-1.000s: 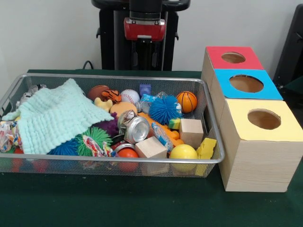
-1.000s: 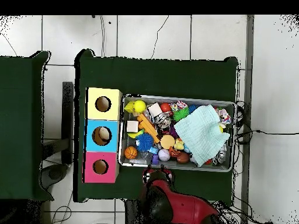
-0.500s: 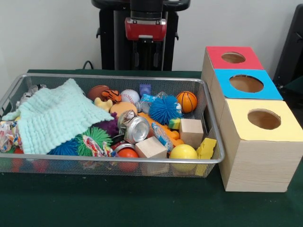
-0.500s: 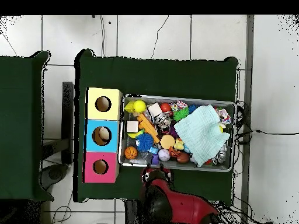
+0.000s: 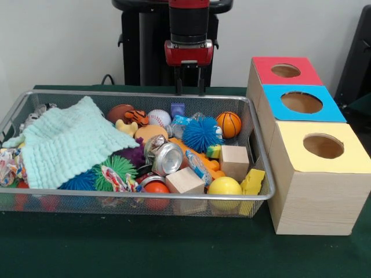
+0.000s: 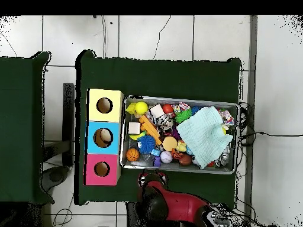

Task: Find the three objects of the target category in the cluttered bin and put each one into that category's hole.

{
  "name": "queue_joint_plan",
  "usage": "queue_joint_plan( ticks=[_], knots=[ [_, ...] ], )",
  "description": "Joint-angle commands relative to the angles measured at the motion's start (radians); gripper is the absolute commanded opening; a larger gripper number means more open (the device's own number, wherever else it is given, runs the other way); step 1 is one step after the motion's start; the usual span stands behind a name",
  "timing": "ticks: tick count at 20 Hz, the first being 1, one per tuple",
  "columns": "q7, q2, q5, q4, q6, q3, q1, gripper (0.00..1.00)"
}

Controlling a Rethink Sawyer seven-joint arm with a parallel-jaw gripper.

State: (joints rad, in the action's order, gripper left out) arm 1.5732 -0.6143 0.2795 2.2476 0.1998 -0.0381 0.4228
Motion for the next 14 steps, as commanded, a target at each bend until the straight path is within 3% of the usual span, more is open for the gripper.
queue_joint_plan(
  ticks=[1, 8, 14],
  knots=[
    [0.177, 0.104, -0.011, -0.172, 0.104, -0.048, 0.008, 1.0],
    [0.16, 0.096, -0.01, -0.189, 0.077, -0.063, 0.022, 1.0],
    [0.166, 0.137, -0.015, -0.216, 0.14, -0.041, -0.001, 1.0]
  ],
)
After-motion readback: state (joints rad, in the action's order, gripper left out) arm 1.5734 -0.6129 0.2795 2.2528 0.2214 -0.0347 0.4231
